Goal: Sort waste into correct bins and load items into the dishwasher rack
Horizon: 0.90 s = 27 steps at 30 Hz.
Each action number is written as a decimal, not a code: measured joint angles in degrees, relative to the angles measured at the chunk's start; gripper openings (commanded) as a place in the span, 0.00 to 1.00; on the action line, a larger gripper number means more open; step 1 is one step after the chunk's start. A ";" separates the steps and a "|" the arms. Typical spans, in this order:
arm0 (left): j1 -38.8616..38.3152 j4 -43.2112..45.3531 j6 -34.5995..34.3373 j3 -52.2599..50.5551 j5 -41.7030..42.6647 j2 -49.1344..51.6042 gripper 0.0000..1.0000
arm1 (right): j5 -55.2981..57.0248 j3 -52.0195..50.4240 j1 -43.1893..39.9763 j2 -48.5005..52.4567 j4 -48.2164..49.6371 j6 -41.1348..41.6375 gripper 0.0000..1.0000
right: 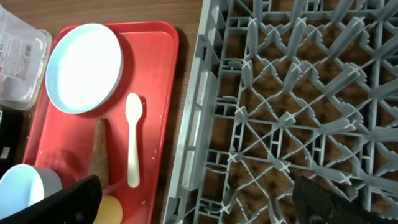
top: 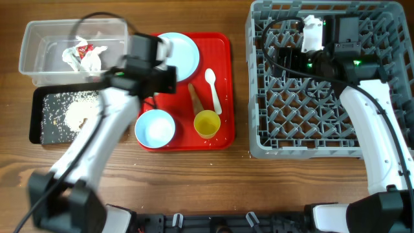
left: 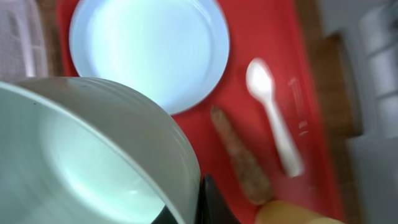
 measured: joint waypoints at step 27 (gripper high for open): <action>-15.06 -23.17 -16.87 9.18 11.91 17.64 0.41 | -0.02 -0.07 0.00 0.00 -0.92 0.00 1.00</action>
